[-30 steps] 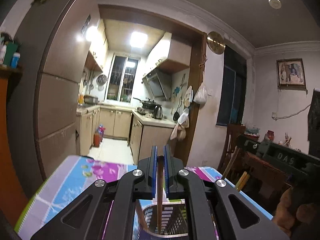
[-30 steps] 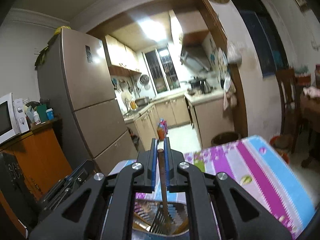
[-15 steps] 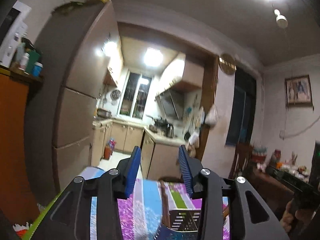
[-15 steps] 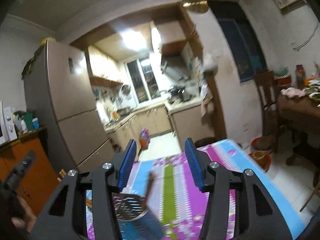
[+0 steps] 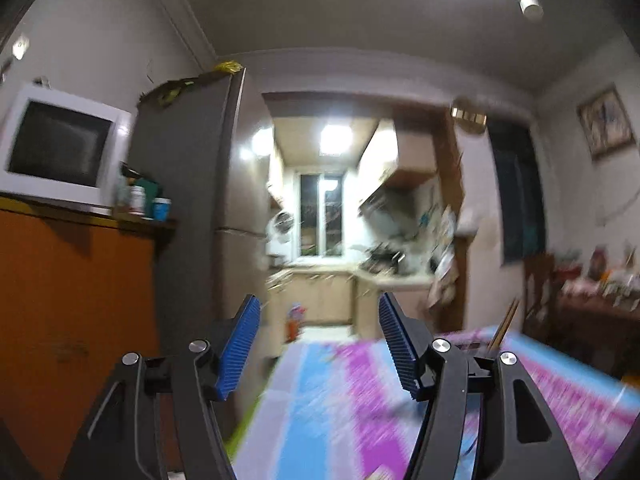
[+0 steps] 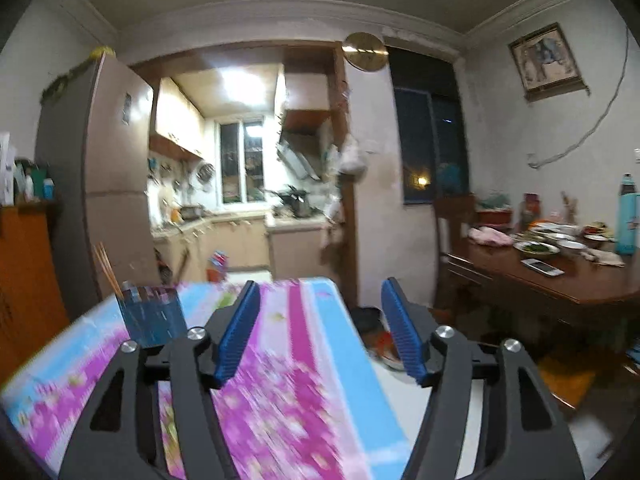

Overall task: Organize utensils
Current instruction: 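Move both open tools back over the remaining chopsticks, then close the left tool on a chopstick while the right tool grasps another chopstick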

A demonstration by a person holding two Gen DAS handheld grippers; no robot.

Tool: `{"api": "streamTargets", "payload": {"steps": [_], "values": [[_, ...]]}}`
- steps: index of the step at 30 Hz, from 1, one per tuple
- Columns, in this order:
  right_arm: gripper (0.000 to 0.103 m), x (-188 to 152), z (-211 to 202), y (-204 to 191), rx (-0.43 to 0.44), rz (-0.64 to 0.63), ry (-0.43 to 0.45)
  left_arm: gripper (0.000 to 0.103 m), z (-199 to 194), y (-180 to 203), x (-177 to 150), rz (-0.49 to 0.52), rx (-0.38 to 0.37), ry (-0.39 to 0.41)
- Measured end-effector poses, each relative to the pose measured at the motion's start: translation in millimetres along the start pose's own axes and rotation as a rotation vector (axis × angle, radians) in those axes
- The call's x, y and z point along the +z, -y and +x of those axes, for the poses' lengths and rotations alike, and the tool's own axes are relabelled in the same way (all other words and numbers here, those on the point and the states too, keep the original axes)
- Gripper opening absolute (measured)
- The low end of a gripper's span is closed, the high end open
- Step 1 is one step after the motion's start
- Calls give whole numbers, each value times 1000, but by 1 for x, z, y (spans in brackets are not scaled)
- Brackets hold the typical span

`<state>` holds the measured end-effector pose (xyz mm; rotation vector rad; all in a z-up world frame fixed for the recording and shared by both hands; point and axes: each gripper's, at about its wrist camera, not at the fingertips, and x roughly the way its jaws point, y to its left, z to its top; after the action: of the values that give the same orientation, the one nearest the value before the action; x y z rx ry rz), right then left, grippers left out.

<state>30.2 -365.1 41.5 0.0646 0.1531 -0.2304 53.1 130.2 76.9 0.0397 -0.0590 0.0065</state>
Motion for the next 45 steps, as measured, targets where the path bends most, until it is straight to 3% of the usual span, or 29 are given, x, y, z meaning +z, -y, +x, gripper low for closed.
{"api": "streamTargets", "payload": {"steps": [4, 8, 11, 15, 19, 23, 25, 27, 35, 45], "values": [[68, -36, -31, 10, -50, -42, -75, 64, -37, 5, -36, 110, 66, -79], [75, -71, -51, 4, -38, -71, -167, 65, -58, 20, -72, 166, 50, -186], [75, -91, -55, -8, 1, -54, -224, 65, -73, 38, -103, 153, -35, -298], [75, -120, -67, -27, 21, -73, -259, 65, -91, 62, -128, 160, -131, -379], [74, -148, -79, -57, 110, -90, -305, 61, -100, 82, -145, 131, -226, -448], [50, -167, -85, -86, 197, -113, -357, 47, -101, 102, -159, 113, -307, -505], [39, -174, -86, -103, 246, -147, -364, 43, -101, 112, -164, 117, -329, -512], [27, -179, -85, -113, 276, -170, -371, 31, -98, 119, -168, 111, -353, -526], [26, -185, -77, -142, 317, -255, -350, 28, -89, 145, -181, 154, -366, -540], [26, -190, -66, -151, 295, -264, -364, 28, -77, 153, -193, 160, -351, -559]]}}
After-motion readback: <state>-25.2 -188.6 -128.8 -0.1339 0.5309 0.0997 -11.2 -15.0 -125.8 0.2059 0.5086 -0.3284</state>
